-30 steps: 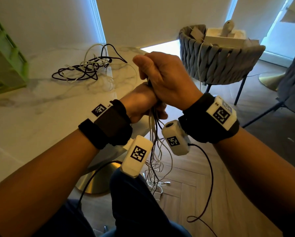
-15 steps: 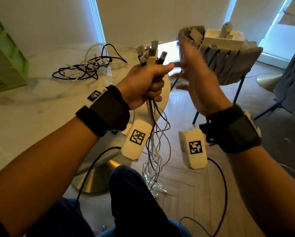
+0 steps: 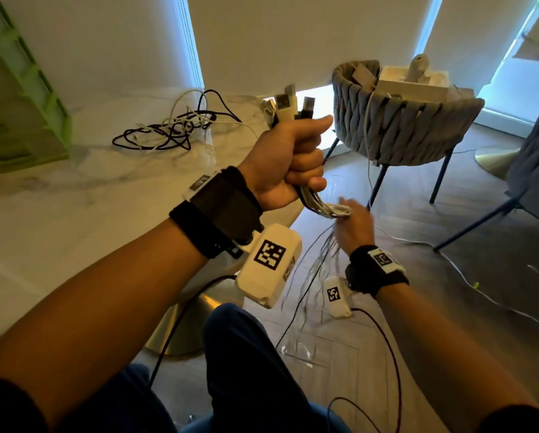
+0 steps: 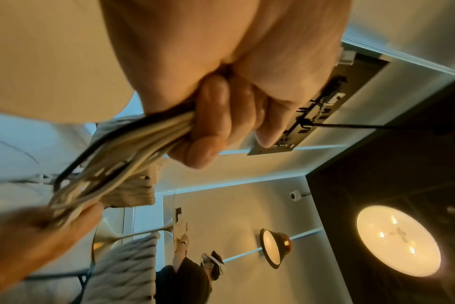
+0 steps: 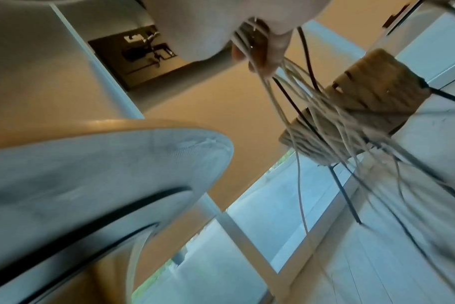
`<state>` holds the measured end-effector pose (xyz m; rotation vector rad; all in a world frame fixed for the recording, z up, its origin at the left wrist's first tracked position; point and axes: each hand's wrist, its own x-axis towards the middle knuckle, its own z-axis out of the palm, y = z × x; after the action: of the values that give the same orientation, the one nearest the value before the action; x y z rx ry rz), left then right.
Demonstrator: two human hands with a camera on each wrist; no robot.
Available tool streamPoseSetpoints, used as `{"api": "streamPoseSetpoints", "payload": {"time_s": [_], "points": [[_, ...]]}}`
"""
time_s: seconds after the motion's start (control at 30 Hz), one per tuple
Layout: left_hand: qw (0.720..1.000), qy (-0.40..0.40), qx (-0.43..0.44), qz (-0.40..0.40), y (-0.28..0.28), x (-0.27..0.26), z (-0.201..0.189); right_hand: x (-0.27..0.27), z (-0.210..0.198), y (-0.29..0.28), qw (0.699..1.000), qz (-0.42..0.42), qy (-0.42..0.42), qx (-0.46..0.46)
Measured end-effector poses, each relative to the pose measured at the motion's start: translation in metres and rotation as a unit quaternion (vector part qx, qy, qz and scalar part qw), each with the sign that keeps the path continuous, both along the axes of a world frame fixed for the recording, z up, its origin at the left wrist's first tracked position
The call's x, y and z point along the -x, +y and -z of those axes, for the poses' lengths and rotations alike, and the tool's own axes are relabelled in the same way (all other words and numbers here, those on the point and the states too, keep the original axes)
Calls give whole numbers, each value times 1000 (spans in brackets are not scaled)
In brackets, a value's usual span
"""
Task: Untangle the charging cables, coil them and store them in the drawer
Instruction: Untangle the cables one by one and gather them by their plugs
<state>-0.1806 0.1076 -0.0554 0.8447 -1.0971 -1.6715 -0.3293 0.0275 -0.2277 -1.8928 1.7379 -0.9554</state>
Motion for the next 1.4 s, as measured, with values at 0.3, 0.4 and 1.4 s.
{"api": "streamPoseSetpoints", "payload": {"time_s": [0.3,0.4,1.4], "points": [[998,-40,22,-43,6,-34,5,5,-1,23,921,-263,166,-234],[997,-19,4,-69,8,-48,16,-4,-59,31,924,-262,220,-170],[943,-220,49,-246,65,-149,11,-207,-232,87,811,-553,184,53]]}}
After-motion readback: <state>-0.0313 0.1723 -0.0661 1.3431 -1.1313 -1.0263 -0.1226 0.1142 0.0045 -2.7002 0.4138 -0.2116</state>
